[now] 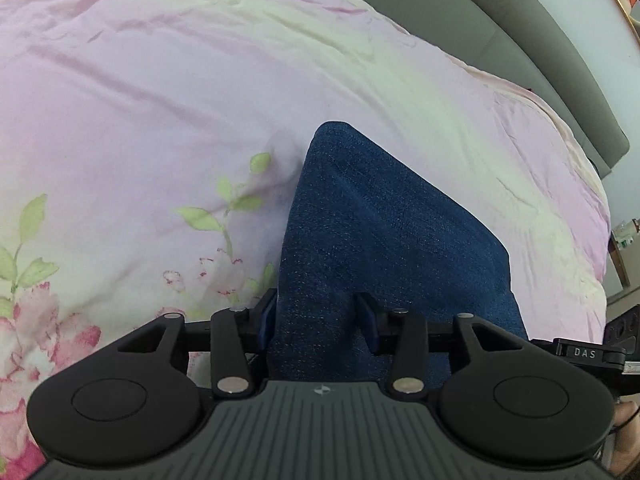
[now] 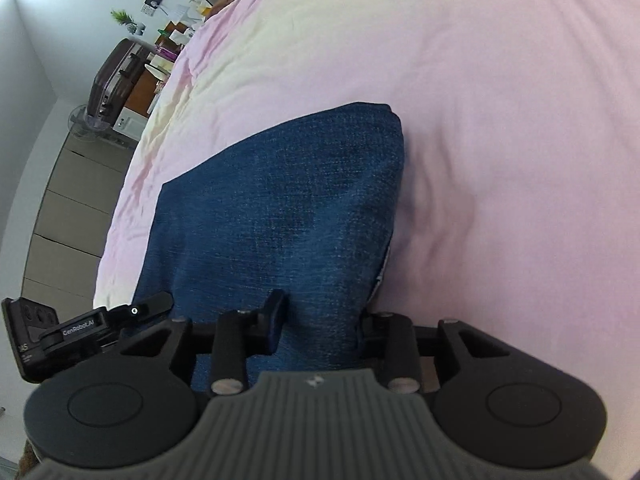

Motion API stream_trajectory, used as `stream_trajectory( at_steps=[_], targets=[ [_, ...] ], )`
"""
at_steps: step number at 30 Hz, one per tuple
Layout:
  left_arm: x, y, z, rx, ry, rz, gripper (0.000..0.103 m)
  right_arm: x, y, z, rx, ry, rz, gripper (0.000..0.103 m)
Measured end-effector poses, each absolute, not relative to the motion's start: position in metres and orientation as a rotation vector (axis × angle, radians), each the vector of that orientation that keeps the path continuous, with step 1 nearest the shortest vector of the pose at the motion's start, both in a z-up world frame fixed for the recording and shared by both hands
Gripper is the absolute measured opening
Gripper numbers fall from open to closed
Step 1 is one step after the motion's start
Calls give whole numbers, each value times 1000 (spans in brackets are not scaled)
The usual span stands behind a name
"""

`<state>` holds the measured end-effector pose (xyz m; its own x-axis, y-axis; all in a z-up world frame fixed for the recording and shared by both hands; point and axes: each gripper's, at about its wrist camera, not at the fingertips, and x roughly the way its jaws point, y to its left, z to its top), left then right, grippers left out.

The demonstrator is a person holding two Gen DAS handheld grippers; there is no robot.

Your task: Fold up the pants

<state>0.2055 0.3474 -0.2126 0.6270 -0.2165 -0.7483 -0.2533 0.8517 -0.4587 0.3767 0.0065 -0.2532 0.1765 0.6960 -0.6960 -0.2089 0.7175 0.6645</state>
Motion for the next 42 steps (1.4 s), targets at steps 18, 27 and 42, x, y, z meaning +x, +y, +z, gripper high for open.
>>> stream_trajectory(
  at_steps=[18,27,42],
  targets=[
    [109,243,-12,-101,555,198,49,259,-31,-92,54,758,648,78],
    [52,202,88,202,532,132,52,154,-66,-9,29,493,650,97],
    [-25,134,19,-26,379,236,68,6,-107,3,-4,323,434,98]
  ],
)
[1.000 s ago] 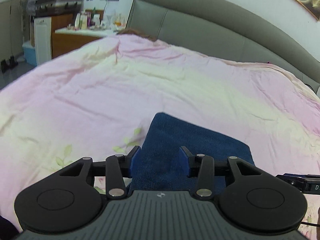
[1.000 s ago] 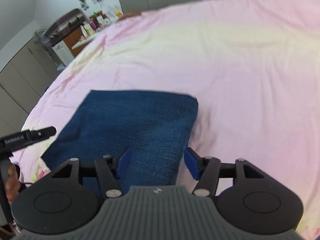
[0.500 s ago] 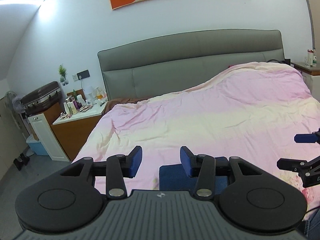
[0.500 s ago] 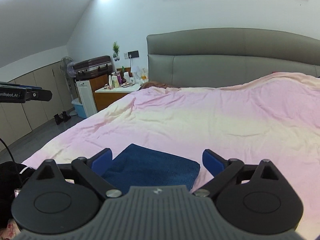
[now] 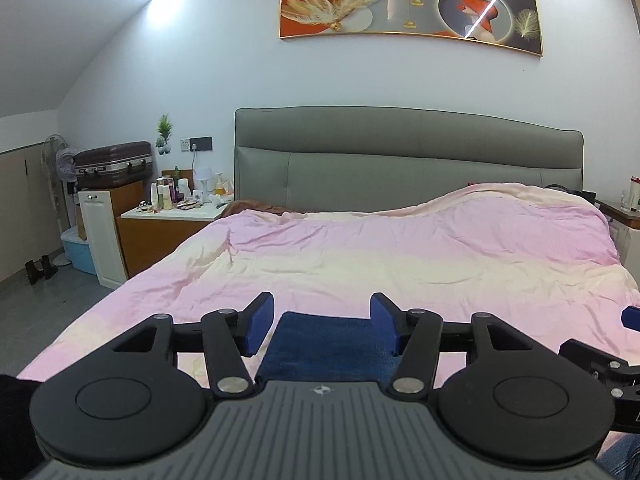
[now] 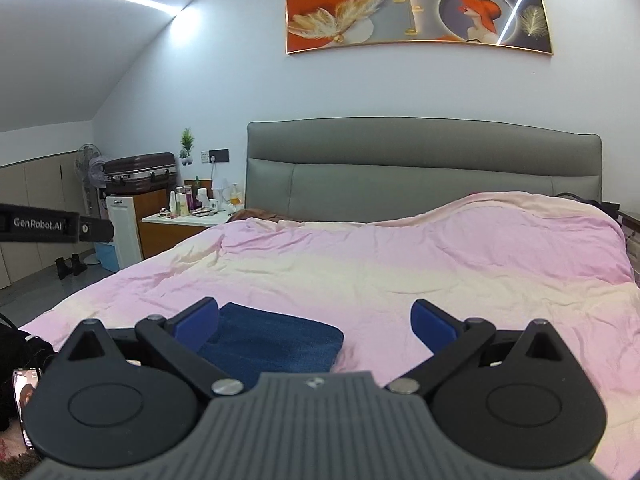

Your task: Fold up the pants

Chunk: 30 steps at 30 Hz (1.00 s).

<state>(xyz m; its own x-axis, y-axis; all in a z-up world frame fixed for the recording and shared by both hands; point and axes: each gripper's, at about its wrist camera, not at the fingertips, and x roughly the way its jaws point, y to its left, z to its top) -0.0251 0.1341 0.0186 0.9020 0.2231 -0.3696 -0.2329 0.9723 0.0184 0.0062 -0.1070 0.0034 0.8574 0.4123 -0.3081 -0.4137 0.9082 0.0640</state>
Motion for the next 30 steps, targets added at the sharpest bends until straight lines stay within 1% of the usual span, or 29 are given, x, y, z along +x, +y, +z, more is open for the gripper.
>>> stream_trajectory(
  at_steps=[5,7,15,30],
  targets=[
    [-22,111,-16,64,492,187,84,3,-113,-17,-11,351,381,98],
    [-15,105,-26,98,538,161,84,8,-112,-28,2,387,394,98],
    [-14,110,-54,65,603,161,85,23,-100,-56,-39,489,374,98],
    [-15,116,-54,49,641,188,85,31,-101,-66,-31,533,338,98]
  ],
)
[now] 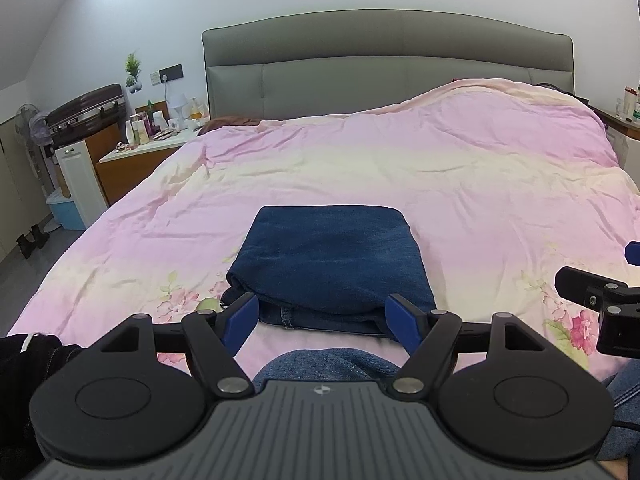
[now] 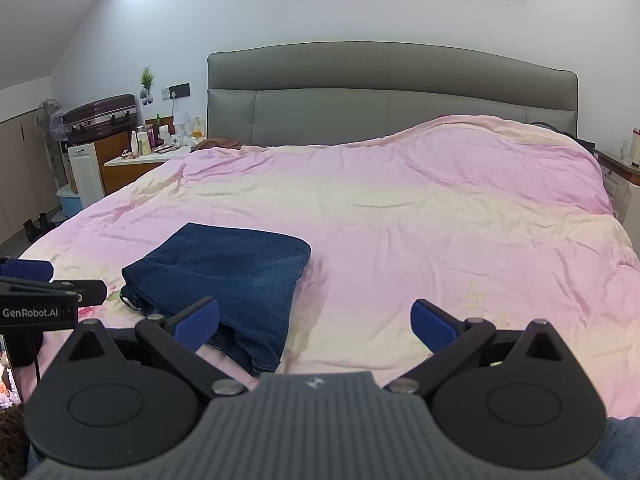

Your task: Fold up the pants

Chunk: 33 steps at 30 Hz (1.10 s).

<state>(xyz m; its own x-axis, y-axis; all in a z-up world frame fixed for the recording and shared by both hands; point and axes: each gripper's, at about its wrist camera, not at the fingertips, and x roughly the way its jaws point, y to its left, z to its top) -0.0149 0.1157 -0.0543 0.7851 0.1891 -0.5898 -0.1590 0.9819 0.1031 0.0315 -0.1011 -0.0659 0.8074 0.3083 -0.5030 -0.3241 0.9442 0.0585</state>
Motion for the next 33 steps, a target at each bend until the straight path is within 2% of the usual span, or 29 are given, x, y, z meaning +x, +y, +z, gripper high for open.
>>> stream_trajectory(
  at_steps=[33],
  targets=[
    [-20,109,-45,49,625,185,85,22,-103,-62,-28,508,346,98]
  ],
)
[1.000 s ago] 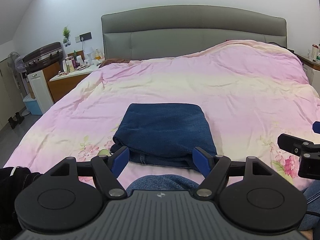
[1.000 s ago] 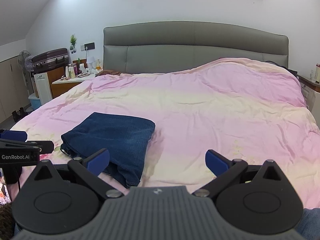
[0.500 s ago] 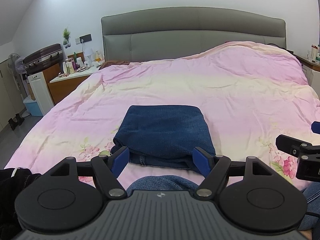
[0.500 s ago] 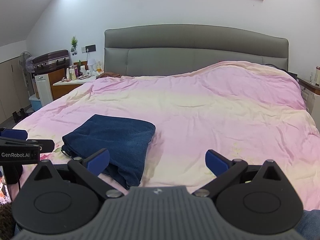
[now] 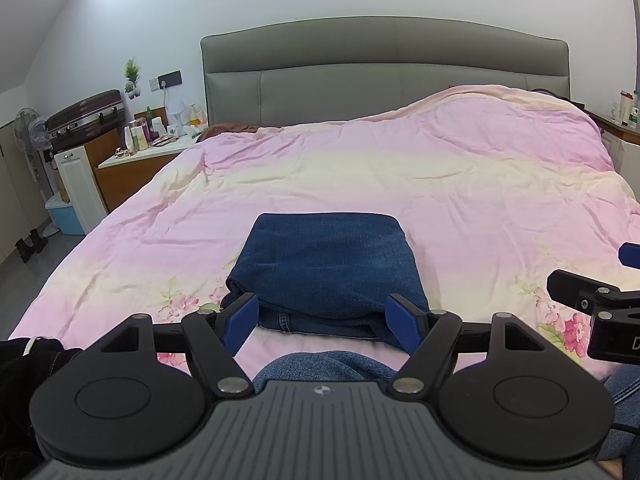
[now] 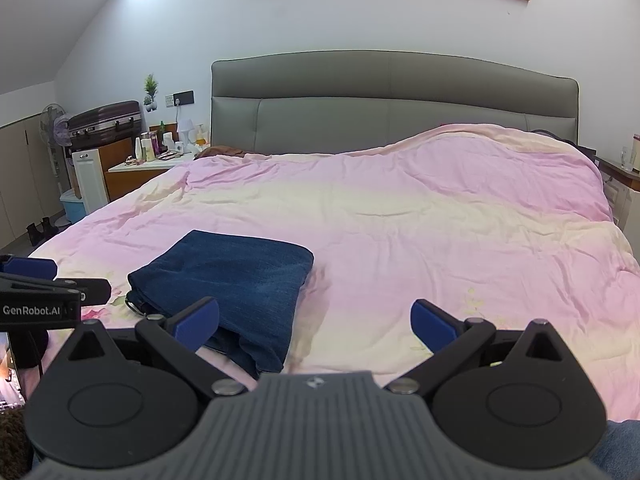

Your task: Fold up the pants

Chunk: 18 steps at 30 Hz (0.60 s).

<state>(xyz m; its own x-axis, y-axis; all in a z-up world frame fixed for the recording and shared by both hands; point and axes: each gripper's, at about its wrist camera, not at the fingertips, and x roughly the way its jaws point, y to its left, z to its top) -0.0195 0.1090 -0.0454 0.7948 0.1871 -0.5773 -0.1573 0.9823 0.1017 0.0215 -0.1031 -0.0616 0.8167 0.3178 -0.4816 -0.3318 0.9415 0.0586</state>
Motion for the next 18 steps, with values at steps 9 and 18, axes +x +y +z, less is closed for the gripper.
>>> stream_trajectory(
  at_steps=[9,18],
  targets=[
    [-21,108,-43,53,618,175,85,18,-104,-59,-25,500,348,98],
    [-22,110,-41,56,610,171,85,15,-105,-55,-23,492,348,98]
  ],
)
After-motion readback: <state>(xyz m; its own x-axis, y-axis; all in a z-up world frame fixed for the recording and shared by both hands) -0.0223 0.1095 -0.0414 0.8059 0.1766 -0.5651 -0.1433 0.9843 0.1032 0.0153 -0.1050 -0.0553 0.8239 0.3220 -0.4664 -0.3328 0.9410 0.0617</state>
